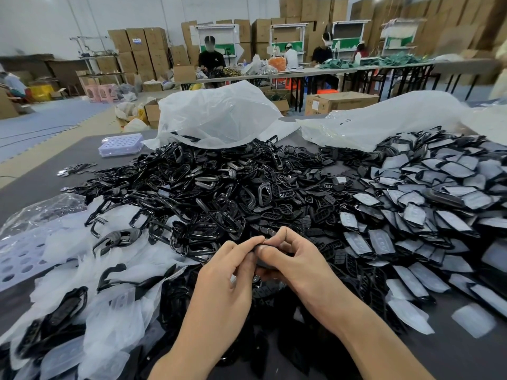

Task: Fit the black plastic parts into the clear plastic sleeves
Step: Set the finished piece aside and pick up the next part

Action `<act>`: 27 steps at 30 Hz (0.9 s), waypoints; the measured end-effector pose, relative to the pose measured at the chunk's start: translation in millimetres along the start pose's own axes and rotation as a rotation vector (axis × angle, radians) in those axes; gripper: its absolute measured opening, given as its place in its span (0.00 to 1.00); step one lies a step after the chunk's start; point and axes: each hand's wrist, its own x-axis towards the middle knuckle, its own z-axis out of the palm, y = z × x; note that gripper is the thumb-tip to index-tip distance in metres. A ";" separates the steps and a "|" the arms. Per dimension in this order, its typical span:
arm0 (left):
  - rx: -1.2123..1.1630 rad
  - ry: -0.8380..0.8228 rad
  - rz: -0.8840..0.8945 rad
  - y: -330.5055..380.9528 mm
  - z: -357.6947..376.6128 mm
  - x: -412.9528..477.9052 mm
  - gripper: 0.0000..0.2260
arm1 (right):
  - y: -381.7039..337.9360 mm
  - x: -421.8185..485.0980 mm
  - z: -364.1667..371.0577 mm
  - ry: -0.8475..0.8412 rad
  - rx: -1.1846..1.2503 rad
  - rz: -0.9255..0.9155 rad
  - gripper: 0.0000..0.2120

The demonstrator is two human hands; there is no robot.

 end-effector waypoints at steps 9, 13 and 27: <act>0.319 -0.087 0.190 7.1 -5.3 -2.7 0.16 | -4.0 3.1 -3.4 0.144 0.058 -0.085 0.16; 0.335 -0.190 0.235 11.5 -0.3 -6.8 0.17 | -3.1 3.5 -5.7 0.219 0.045 -0.102 0.21; -0.118 0.091 -0.109 6.0 2.7 -1.1 0.13 | -6.0 -0.8 1.1 0.016 0.089 -0.084 0.11</act>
